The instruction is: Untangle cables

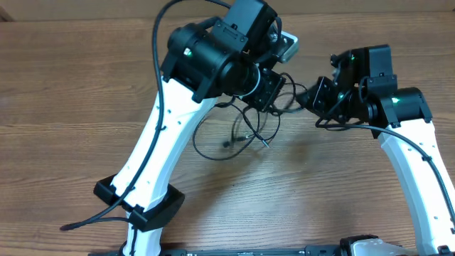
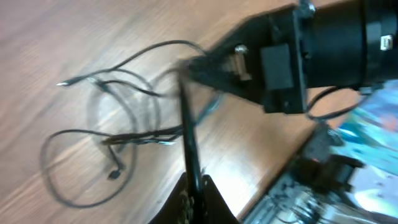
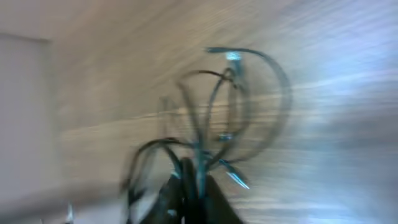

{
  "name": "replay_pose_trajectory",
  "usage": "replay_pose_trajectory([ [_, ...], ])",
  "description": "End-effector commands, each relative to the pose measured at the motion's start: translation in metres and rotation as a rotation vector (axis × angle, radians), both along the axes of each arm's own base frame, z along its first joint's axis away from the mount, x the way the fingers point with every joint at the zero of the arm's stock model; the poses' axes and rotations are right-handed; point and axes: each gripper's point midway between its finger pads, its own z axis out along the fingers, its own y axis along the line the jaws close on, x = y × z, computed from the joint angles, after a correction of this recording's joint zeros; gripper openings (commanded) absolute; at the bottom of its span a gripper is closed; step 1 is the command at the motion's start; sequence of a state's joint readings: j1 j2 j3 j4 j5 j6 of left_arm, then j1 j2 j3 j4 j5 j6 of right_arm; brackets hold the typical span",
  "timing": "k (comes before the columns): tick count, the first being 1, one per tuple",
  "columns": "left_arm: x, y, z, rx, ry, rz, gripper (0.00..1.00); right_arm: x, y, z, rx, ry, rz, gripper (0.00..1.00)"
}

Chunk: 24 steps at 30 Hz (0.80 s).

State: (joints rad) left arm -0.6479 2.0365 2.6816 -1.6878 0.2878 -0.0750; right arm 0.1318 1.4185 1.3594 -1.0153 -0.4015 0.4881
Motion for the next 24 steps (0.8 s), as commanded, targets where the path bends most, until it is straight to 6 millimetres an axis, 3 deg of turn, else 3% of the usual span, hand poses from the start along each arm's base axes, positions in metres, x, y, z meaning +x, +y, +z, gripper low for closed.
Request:
replay_pose_trajectory([
  [1, 0.009, 0.041, 0.033, 0.05, -0.159, 0.122, 0.04, 0.003, -0.039, -0.014, -0.189, 0.024, -0.149, 0.04],
  [6, 0.02, 0.076, 0.05, 0.06, -0.217, 0.22, 0.04, -0.002, -0.054, -0.02, -0.257, 0.061, -0.215, 0.04],
  [17, 0.059, 0.18, 0.069, 0.051, -0.257, 0.516, 0.04, -0.006, -0.055, -0.022, -0.263, 0.076, -0.215, 0.04],
  [19, 0.061, 0.187, 0.069, 0.008, -0.233, 0.524, 0.04, -0.006, -0.055, -0.022, -0.259, 0.077, -0.212, 0.04],
  [22, 0.058, 0.178, 0.073, -0.08, -0.196, 0.467, 0.07, -0.005, -0.04, -0.019, -0.195, 0.065, -0.154, 0.04],
  [24, 0.058, 0.174, 0.072, -0.093, -0.192, 0.441, 0.26, -0.001, -0.019, -0.009, -0.118, 0.003, -0.029, 0.04],
])
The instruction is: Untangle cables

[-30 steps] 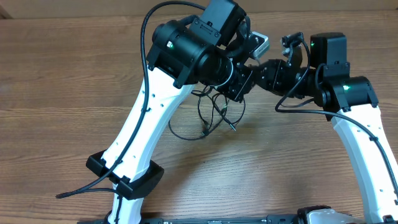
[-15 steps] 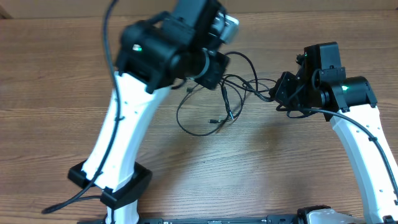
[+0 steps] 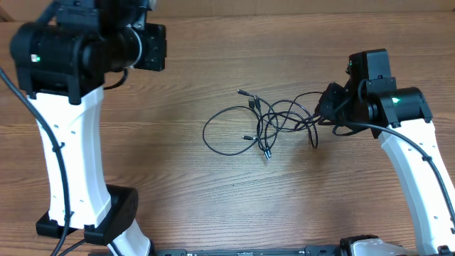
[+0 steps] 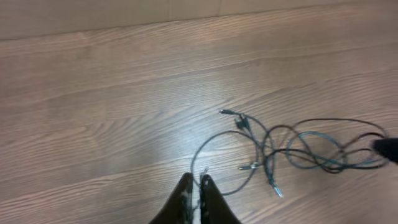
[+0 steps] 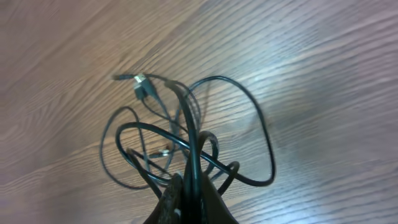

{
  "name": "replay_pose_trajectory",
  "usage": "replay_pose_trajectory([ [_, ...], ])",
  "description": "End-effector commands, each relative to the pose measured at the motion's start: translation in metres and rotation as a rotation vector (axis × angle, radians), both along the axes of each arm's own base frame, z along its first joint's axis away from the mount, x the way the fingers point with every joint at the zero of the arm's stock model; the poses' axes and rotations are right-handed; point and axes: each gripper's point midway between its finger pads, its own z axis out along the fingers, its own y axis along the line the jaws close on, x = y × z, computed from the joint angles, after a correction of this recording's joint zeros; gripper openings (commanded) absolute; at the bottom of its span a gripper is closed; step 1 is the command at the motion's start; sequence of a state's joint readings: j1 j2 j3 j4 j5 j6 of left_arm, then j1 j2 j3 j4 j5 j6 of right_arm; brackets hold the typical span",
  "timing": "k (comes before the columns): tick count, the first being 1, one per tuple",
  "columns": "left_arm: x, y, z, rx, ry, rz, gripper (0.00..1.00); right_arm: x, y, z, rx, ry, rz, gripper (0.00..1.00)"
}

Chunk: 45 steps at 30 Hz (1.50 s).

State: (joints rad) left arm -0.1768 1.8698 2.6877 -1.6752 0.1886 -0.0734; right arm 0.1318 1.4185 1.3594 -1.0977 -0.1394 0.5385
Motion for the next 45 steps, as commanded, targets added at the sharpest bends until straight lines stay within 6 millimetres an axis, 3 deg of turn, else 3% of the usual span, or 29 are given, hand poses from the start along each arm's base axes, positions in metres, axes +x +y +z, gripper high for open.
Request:
replay_pose_trajectory([
  [1, -0.006, -0.02, 0.008, -0.084, -0.008, -0.097, 0.34, 0.007, 0.04, 0.021, 0.156, -0.107, 0.241, 0.04],
  [2, -0.006, -0.022, 0.007, -0.083, -0.005, -0.102, 0.41, 0.007, 0.061, 0.035, 0.24, -0.173, 0.364, 0.04],
  [3, -0.005, -0.026, 0.005, -0.085, 0.002, -0.111, 0.42, 0.001, 0.09, 0.062, 0.38, -0.291, 0.565, 0.04],
  [8, -0.007, -0.039, 0.004, -0.137, 0.021, -0.177, 0.46, -0.013, 0.124, 0.116, 0.612, -0.497, 0.826, 0.04],
  [15, -0.013, -0.067, 0.003, -0.183, -0.005, -0.419, 0.49, -0.009, 0.132, 0.149, 0.687, -0.62, 0.89, 0.04],
  [24, -0.023, -0.099, 0.002, -0.316, -0.007, -0.655, 0.42, 0.004, 0.133, 0.176, 0.716, -0.701, 0.863, 0.04],
  [30, -0.037, -0.116, 0.014, -0.387, -0.049, -0.784, 0.37, 0.01, 0.133, 0.191, 0.735, -0.737, 0.832, 0.04],
  [37, -0.049, -0.135, 0.013, -0.367, -0.069, -0.872, 0.34, 0.02, 0.131, 0.202, 0.757, -0.741, 0.757, 0.04],
  [45, -0.045, -0.151, -0.009, -0.314, -0.023, -0.895, 0.33, 0.02, 0.131, 0.217, 0.807, -0.752, 0.733, 0.04],
])
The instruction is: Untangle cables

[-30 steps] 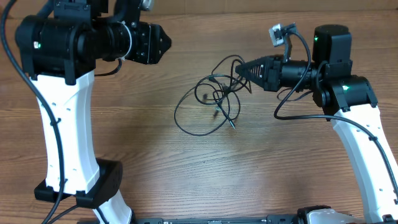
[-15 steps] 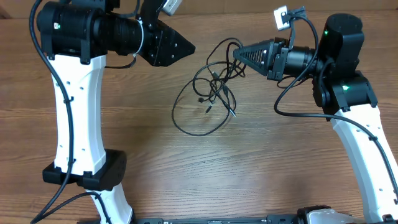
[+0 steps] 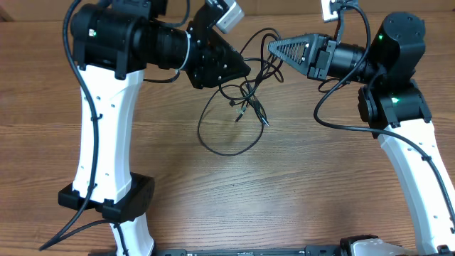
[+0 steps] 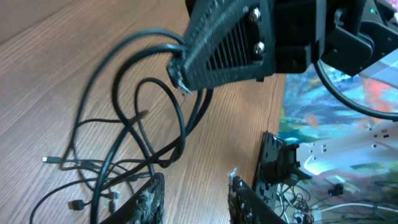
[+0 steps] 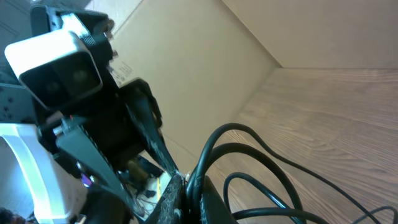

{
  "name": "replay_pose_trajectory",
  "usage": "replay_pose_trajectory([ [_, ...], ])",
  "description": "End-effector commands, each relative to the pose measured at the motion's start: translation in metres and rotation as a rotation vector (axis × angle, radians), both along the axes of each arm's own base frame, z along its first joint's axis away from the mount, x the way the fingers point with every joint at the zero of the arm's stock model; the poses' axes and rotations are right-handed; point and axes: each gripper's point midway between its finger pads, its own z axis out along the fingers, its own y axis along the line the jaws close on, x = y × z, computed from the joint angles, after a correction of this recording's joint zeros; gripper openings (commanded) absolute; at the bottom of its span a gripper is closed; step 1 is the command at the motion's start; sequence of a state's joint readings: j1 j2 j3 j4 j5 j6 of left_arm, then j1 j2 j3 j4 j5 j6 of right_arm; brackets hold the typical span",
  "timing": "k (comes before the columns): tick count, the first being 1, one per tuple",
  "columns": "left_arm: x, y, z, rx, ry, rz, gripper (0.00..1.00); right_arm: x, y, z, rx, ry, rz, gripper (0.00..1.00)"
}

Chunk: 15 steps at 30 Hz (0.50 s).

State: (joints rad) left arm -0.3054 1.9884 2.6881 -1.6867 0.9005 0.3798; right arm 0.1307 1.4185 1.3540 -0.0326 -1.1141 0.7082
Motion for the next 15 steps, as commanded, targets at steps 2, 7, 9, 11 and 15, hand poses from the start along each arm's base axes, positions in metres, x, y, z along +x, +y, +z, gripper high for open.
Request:
replay_pose_trajectory([
  [2, 0.007, -0.015, -0.02, 0.031, 0.002, -0.049, 0.33, 0.001, -0.001, 0.009, 0.036, 0.043, -0.008, 0.04],
  [7, 0.016, -0.029, -0.031, 0.031, 0.001, -0.076, 0.32, 0.0, -0.001, 0.012, 0.047, 0.053, -0.007, 0.04],
  [9, 0.019, -0.034, -0.034, 0.03, -0.001, -0.082, 0.31, 0.0, -0.001, 0.012, 0.048, 0.056, -0.003, 0.04],
  [11, 0.022, -0.037, -0.038, 0.03, 0.0, -0.088, 0.31, -0.001, 0.0, 0.013, 0.048, 0.053, 0.005, 0.04],
  [15, 0.028, -0.041, -0.045, 0.032, 0.007, -0.091, 0.26, -0.002, 0.0, 0.013, 0.048, 0.053, 0.005, 0.04],
])
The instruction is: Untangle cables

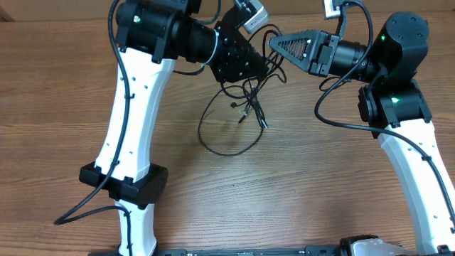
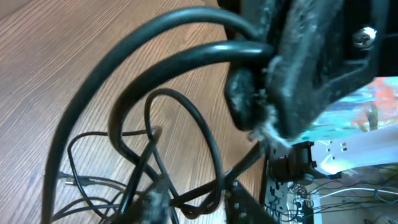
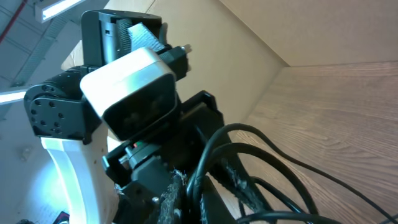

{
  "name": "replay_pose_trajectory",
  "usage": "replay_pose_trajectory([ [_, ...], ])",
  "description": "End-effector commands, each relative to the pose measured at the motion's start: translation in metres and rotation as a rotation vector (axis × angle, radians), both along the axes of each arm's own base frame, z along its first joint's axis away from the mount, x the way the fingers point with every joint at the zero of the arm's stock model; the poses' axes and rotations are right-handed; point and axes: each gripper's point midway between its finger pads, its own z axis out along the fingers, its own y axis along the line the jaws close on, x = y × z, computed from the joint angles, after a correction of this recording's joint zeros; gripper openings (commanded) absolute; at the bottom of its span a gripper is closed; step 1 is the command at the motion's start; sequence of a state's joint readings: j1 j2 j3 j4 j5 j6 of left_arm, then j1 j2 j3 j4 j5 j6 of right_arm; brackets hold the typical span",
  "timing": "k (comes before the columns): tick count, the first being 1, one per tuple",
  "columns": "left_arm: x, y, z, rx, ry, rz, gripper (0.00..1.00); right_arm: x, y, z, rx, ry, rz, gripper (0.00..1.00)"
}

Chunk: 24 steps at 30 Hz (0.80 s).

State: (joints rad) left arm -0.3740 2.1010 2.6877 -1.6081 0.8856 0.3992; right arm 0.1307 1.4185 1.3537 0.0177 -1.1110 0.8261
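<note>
A tangle of thin black cables point(image 1: 249, 99) hangs from my right gripper point(image 1: 272, 41), and its lower loops lie on the wooden table point(image 1: 85, 107). The right gripper point(image 3: 191, 186) is raised, points left and is shut on two thick strands point(image 3: 249, 134). My left gripper point(image 1: 261, 67) has come right up under it. In the left wrist view the left gripper point(image 2: 193, 200) is open, with several strands point(image 2: 180, 18) crossing between its blurred fingers point(image 2: 149, 202). The right gripper's fingers point(image 2: 298, 81) fill the upper right of that view.
A big cable loop point(image 1: 213, 146) rests on the table below both grippers. The left arm's base point(image 1: 121, 188) stands at the front left, and the right arm's white link point(image 1: 419, 178) at the right. A cardboard wall point(image 3: 261, 31) backs the table.
My left gripper has moved right, closer to the right gripper, so the hanging strands now pass between its open fingers. The right gripper holds the bundle raised as before.
Both grippers were close together low at the tangle. Then the left was shut and far off at the left rear while the right held the tangle's right side on the table. Later the right held the bundle raised and the left, open, was near; now it straddles the strands.
</note>
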Motion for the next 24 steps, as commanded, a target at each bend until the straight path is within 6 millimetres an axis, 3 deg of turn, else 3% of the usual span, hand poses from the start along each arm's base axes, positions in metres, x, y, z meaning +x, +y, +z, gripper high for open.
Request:
replay_pose_trajectory([
  [1, 0.003, -0.005, -0.008, 0.008, -0.005, -0.02, 0.14, -0.003, 0.0, 0.005, 0.006, -0.01, 0.012, 0.04],
  [3, 0.003, -0.005, -0.008, 0.007, -0.004, -0.021, 0.04, -0.004, 0.0, 0.005, 0.006, -0.008, 0.02, 0.04],
  [8, 0.002, -0.005, -0.006, 0.002, -0.007, -0.023, 0.04, -0.004, 0.001, 0.0, -0.001, 0.021, 0.022, 0.05],
  [12, 0.003, -0.003, -0.006, 0.002, -0.005, -0.016, 0.04, -0.003, 0.0, -0.015, -0.041, 0.03, 0.01, 0.33],
  [14, 0.004, -0.001, -0.006, 0.004, 0.0, -0.011, 0.04, 0.005, -0.005, -0.036, -0.094, 0.092, -0.056, 0.36],
  [20, 0.005, 0.004, -0.006, 0.006, 0.01, 0.004, 0.04, 0.021, -0.029, -0.096, -0.286, 0.242, -0.259, 0.38],
  [24, 0.005, 0.004, -0.005, 0.004, 0.012, 0.006, 0.04, 0.017, -0.03, -0.105, -0.324, 0.242, -0.251, 0.3],
])
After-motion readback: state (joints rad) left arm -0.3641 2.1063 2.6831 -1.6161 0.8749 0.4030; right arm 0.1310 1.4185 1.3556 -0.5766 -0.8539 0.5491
